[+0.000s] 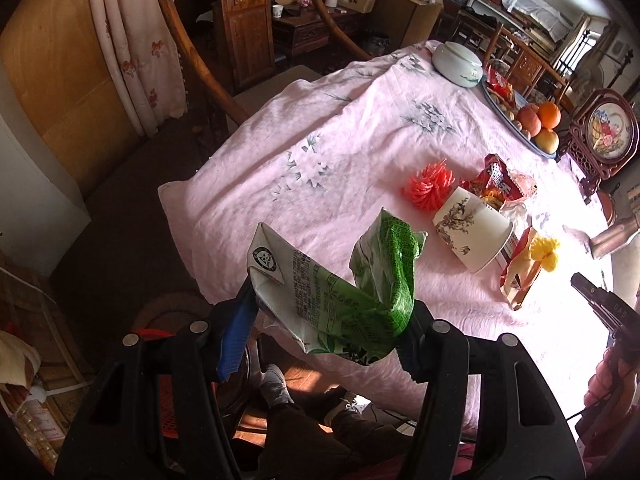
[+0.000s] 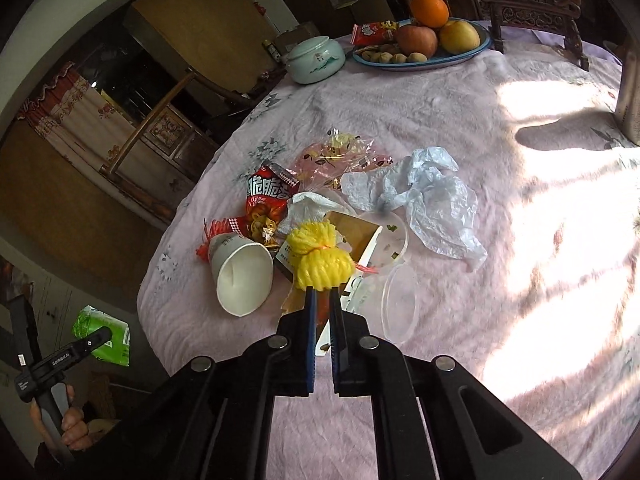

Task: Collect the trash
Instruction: 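Carry the carton and flower in both tools toward the red wastebasket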

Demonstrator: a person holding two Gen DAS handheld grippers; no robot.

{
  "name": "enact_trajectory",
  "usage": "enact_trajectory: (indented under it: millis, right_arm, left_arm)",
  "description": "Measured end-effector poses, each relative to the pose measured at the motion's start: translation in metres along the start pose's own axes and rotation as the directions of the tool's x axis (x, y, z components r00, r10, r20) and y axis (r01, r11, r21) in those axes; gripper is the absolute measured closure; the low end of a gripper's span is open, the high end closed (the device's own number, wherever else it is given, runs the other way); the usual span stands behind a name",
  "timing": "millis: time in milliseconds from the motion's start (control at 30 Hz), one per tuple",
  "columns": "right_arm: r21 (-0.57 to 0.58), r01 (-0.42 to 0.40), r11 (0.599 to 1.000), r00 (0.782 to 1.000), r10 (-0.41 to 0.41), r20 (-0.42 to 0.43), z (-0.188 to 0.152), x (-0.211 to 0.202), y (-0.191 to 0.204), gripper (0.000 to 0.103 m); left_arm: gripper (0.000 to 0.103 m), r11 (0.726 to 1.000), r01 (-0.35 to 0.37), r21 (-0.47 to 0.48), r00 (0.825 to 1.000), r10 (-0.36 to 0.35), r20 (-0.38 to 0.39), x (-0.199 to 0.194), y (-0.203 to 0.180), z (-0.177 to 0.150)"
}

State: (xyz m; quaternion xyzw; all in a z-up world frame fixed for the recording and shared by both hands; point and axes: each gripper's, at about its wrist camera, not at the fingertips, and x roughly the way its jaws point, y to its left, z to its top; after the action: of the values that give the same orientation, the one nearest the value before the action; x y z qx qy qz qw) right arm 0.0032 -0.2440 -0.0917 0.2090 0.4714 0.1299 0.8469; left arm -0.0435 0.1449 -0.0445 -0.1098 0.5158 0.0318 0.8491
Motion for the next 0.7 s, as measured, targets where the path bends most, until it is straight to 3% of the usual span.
enact_trajectory:
  millis: [33, 67, 133, 167, 333, 500, 533, 567, 700]
  right_arm:
    - [0.003, 0.012, 1.000, 1.000, -0.012, -0.001, -0.002, 0.000, -0.002, 0.089]
    - [0.006, 0.026, 1.000, 1.000, -0.026, 0.004, -0.003, -0.001, -0.003, 0.073]
    - [0.003, 0.085, 0.996, 0.996, -0.085, 0.020, -0.005, -0.001, -0.006, 0.054]
    - [-0.003, 0.112, 0.994, 0.993, -0.112, 0.022, -0.006, 0.001, -0.007, 0.051]
    - [-0.065, 0.089, 0.994, 0.996, -0.088, 0.019, -0.002, 0.015, 0.004, 0.051]
    - [-0.156, 0.131, 0.979, 0.991, -0.133, 0.001, 0.011, 0.048, 0.023, 0.046]
    - [-0.176, 0.155, 0.972, 0.987, -0.160, -0.014, 0.012, 0.056, 0.025, 0.049]
    - [-0.189, 0.152, 0.970, 0.987, -0.159, -0.024, 0.011, 0.060, 0.025, 0.074]
    - [-0.213, 0.081, 0.974, 0.995, -0.067, 0.073, 0.011, 0.029, 0.037, 0.073]
  left_arm:
    - [0.043, 1.000, 0.000, 0.001, 1.000, 0.000, 0.001, 0.000, 0.000, 0.000]
    - [0.043, 1.000, -0.001, 0.002, 1.000, 0.001, 0.002, 0.000, 0.000, 0.000]
    - [0.043, 1.000, -0.004, 0.000, 1.000, 0.004, -0.001, 0.001, 0.002, 0.001]
    - [0.043, 1.000, -0.006, -0.001, 1.000, 0.006, -0.004, 0.002, 0.003, 0.001]
    - [0.043, 1.000, -0.025, -0.011, 1.000, 0.025, -0.008, 0.001, 0.006, 0.001]
    - [0.043, 0.998, -0.052, -0.029, 0.999, 0.052, -0.004, -0.003, 0.014, -0.001]
    - [0.043, 0.998, -0.056, -0.038, 0.998, 0.056, -0.003, -0.003, 0.017, -0.001]
    - [0.043, 0.997, -0.060, -0.048, 0.998, 0.060, -0.002, -0.005, 0.020, -0.002]
    - [0.043, 0.992, -0.075, -0.098, 0.997, 0.075, 0.003, -0.009, 0.036, -0.006]
